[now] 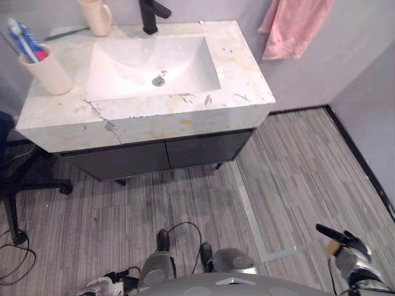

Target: Organize the bathroom.

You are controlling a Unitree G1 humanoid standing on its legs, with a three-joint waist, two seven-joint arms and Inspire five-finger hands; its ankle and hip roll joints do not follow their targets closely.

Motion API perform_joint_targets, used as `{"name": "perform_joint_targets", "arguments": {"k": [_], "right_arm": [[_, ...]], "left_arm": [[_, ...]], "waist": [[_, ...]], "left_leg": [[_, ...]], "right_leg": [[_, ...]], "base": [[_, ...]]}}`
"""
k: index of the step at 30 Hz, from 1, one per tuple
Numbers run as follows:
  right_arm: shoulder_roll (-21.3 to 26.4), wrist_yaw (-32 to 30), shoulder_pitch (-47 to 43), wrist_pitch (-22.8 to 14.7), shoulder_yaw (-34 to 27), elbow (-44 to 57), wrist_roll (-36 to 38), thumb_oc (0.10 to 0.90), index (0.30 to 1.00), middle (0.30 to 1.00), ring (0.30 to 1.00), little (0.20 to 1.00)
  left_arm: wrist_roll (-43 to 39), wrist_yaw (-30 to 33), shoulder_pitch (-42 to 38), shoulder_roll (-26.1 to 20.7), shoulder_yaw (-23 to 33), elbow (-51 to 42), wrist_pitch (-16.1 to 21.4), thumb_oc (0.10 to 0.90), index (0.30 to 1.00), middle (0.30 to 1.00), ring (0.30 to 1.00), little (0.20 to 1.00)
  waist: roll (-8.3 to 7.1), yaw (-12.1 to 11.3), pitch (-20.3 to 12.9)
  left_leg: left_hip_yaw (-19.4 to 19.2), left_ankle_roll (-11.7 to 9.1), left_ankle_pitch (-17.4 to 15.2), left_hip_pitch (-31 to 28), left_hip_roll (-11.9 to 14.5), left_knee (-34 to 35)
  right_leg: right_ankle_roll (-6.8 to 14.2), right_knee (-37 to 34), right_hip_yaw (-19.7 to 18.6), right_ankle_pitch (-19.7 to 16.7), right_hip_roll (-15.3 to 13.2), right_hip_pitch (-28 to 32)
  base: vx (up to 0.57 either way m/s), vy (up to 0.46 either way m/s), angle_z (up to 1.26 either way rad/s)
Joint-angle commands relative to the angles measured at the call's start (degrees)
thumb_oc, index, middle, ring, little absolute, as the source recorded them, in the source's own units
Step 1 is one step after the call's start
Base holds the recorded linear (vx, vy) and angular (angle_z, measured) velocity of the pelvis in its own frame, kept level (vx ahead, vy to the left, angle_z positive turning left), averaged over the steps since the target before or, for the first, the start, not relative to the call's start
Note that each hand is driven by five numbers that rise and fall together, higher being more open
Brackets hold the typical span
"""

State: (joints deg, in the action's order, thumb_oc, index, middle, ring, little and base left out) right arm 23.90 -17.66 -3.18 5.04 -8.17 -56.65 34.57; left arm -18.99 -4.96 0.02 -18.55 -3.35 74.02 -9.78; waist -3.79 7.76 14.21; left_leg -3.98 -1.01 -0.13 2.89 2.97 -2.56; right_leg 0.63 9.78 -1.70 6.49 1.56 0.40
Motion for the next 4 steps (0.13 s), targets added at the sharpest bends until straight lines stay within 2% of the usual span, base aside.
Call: {"name": "perform_joint_targets", "arguments": {"k": [1, 4], "right_arm": [[3.4, -1.5, 1.7, -2.2, -0.9, 1.2, -0.2, 0.8, 0.9, 0.9, 0.9, 0.9], [1.3, -2.7, 2.3, -1.6, 0.9, 2.5, -0.5, 0.8, 0.9, 0.9, 0.9, 0.9]], "left_arm": [[1.5, 0.1, 0.5, -1.8, -1.5, -0.2, 0.6, 0.8, 0.9, 0.9, 0.9, 0.9], [0.8, 0.0, 0.7, -2.3, -1.5, -1.1, 0.4, 0.8, 0.9, 0.9, 0.9, 0.9]], "waist": [[2.63, -0.4, -1.4], [3.38, 0.0, -1.8]], "left_leg": [[-1.9, 1.4, -3.4, 0.1, 0.0, -4.4], [-3.7, 1.4, -3.3, -1.0, -0.1, -2.7]], "right_leg": [[5.0, -0.6, 4.2, -2.9, -5.4, -6.2], [5.9, -2.0, 4.4, -3.7, -6.3, -6.4]], "base": [[0.04, 0.183, -0.44], [0.02, 0.101, -0.5]]}}
